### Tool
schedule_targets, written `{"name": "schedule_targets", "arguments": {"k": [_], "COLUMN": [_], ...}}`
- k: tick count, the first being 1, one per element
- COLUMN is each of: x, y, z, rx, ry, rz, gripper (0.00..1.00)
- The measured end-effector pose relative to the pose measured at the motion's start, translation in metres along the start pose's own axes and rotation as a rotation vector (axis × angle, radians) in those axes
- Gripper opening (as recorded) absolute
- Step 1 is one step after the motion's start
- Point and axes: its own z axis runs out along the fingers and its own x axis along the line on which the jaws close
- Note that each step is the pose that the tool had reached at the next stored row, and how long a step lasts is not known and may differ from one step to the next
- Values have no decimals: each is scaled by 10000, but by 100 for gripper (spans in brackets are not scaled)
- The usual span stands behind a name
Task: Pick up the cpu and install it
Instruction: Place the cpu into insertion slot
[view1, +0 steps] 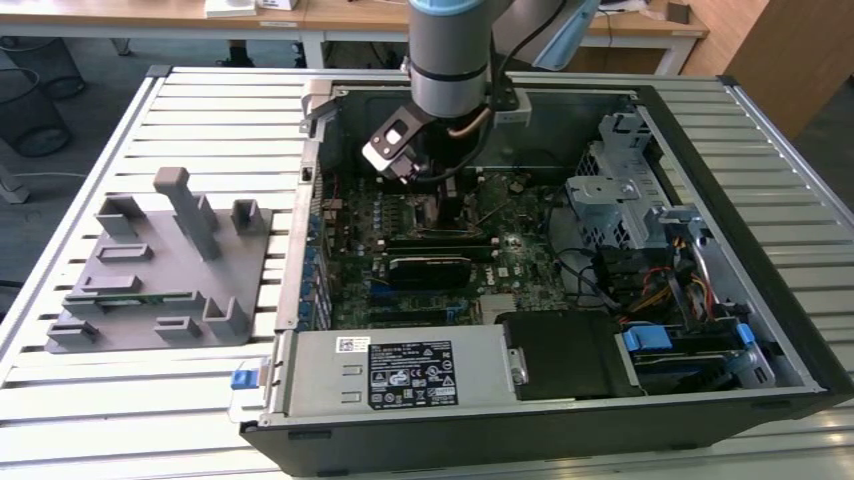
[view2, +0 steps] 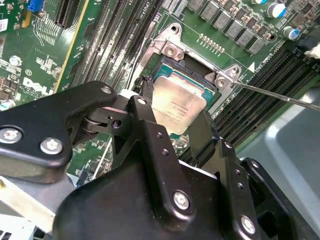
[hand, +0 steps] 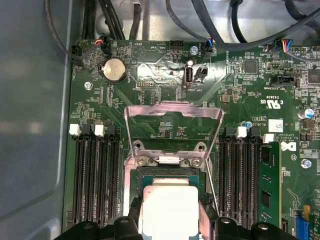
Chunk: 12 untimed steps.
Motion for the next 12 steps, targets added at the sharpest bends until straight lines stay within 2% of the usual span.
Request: {"name": "schedule_targets", "arguments": {"k": [12], "x": [2], "y": [0], "z": [41], "rx": [-1], "ry": [-3], "rz": [84], "gripper": [53]}}
